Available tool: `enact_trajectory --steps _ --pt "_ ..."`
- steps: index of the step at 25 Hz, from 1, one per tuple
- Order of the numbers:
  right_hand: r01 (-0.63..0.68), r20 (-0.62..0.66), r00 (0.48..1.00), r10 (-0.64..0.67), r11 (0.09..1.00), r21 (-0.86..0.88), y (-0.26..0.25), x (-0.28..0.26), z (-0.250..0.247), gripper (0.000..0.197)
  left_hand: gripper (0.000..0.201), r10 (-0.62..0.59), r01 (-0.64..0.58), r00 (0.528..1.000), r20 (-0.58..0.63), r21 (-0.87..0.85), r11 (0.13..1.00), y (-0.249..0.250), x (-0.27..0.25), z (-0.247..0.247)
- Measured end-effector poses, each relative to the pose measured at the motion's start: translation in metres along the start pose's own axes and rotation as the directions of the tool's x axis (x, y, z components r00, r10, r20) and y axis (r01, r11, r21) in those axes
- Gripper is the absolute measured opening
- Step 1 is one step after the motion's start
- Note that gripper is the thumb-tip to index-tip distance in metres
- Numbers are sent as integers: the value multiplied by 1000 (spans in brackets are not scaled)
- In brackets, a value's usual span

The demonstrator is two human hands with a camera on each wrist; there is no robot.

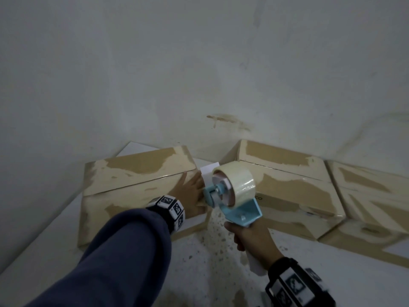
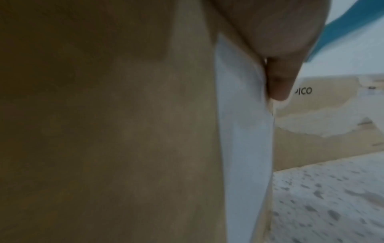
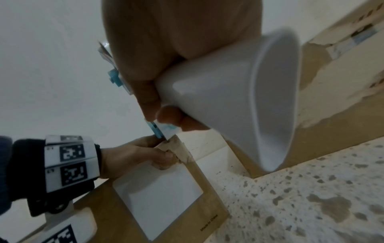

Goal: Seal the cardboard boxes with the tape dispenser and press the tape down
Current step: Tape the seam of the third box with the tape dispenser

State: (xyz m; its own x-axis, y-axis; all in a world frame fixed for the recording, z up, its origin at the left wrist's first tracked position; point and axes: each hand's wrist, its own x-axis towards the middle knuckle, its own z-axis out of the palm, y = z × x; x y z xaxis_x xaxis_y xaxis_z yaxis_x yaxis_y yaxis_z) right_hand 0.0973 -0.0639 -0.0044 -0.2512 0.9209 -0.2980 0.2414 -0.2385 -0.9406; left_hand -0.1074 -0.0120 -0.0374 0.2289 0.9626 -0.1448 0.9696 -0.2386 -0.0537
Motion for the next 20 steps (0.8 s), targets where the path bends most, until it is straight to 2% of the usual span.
enact_trajectory --steps 4,10,20 --pt "10 -10 1000 -10 1000 -13 -5 6 -4 13 69 -17 17 1000 -5 -8 1000 -3 7 7" --pt "-128 -35 991 130 990 65 20 -28 -27 18 77 -76 79 996 37 -108 991 -4 9 0" --pt "-176 -38 983 180 980 96 40 -37 -25 11 80 -98 102 994 51 -83 991 -3 8 -2"
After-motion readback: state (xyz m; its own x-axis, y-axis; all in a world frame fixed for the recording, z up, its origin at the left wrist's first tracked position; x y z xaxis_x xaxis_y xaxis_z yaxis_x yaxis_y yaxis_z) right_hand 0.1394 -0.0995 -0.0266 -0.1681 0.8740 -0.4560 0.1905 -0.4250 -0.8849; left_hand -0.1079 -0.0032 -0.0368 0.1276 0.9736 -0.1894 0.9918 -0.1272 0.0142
